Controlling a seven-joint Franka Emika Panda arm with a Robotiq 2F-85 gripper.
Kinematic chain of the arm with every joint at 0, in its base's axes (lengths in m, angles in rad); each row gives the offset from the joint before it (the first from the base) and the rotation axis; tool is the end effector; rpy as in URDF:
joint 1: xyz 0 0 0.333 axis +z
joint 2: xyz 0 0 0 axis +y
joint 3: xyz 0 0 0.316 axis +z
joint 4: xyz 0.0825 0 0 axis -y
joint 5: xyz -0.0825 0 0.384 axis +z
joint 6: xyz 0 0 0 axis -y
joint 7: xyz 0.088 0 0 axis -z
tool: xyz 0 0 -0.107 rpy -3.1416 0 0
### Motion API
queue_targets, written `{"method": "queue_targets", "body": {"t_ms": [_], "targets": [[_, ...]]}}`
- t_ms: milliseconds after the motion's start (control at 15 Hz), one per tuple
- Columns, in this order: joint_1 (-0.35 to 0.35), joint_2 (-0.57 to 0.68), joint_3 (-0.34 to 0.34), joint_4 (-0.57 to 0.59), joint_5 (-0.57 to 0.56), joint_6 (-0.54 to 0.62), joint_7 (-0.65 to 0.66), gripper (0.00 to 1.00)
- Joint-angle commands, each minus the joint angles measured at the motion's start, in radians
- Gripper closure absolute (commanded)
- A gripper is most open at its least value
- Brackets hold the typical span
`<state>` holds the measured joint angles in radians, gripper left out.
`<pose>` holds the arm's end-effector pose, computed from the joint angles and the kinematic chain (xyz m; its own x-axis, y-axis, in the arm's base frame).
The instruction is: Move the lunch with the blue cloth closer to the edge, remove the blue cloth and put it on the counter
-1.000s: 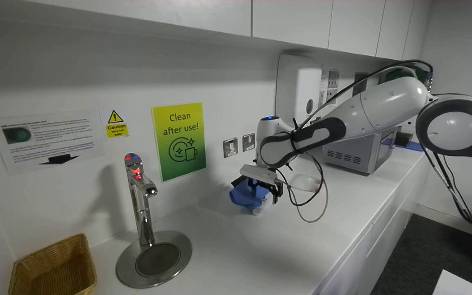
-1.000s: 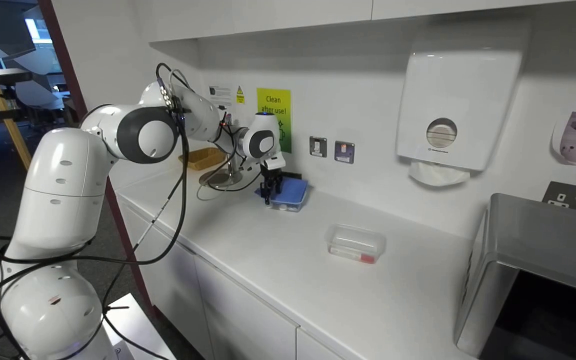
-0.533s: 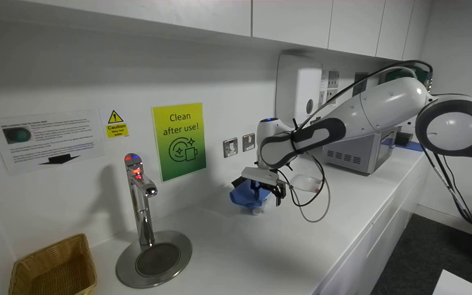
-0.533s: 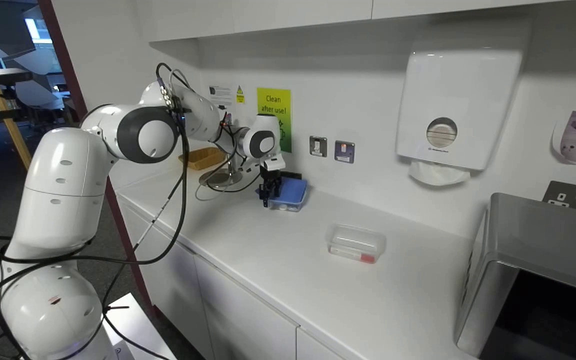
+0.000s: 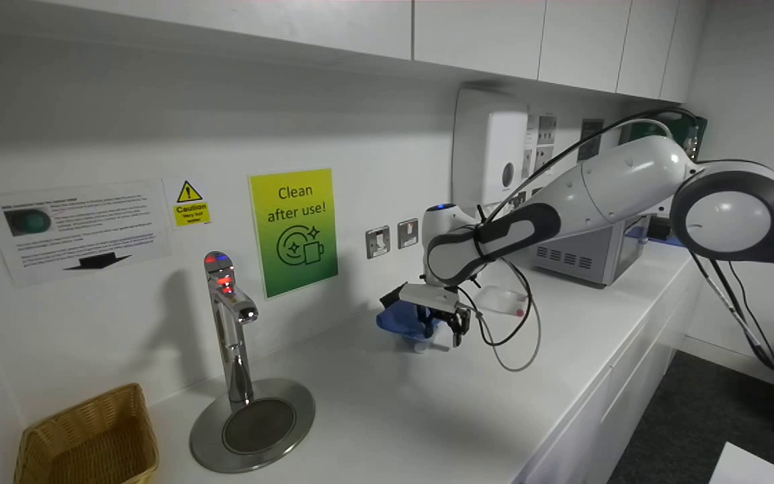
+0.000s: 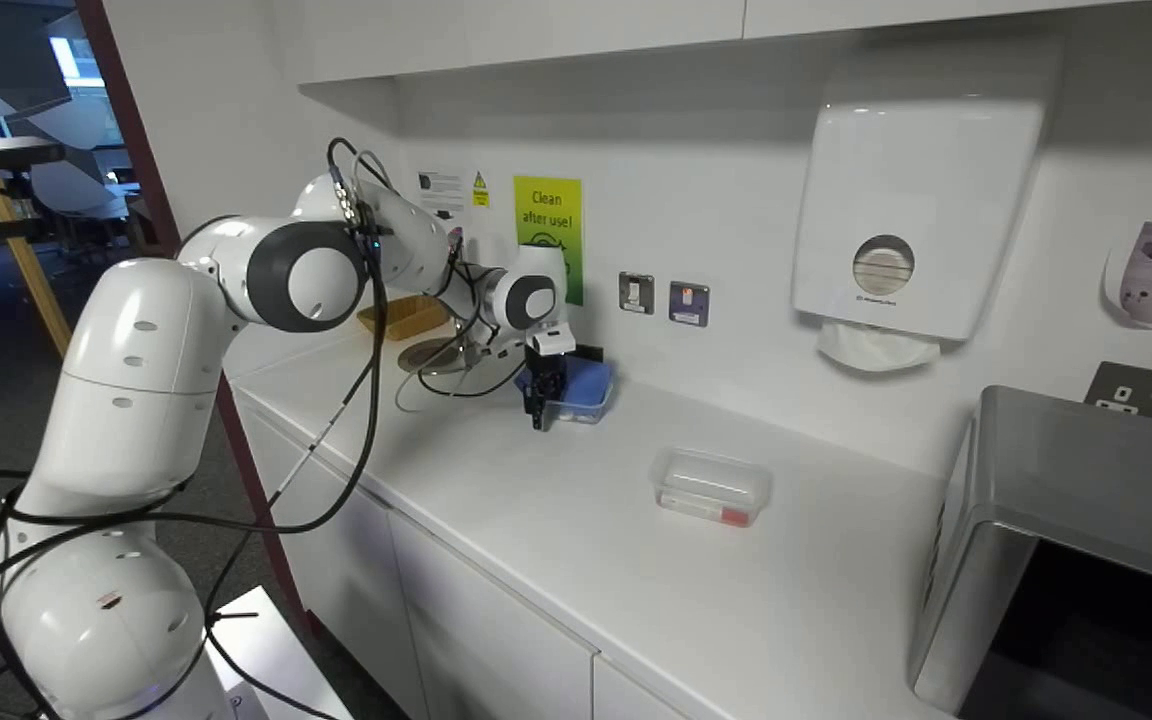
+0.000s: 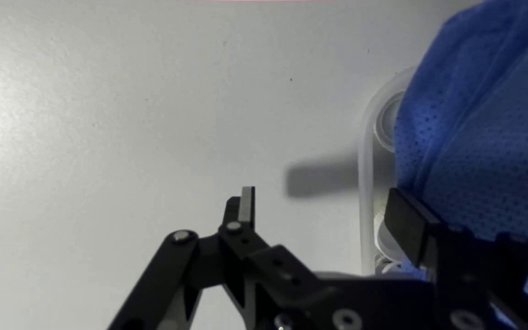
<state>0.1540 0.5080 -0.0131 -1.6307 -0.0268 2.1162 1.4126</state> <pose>0.6728 0.0953 0.3231 0.3099 -0.9504 0.0250 -0.9506 -0.3092 0.0270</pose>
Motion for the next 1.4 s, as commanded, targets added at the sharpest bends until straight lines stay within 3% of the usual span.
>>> {"method": "queue_targets", "body": {"t_ms": [0,200,400,1333], "targets": [[-0.005,-0.007,-0.005,0.009,0.016,-0.040,-0.020,0.54],[-0.001,-0.016,-0.007,0.010,0.012,-0.041,-0.016,0.80],[0.003,-0.027,-0.008,0.003,0.006,-0.040,-0.010,0.99],[0.042,-0.089,-0.001,-0.099,0.000,-0.019,0.055,0.99]]}}
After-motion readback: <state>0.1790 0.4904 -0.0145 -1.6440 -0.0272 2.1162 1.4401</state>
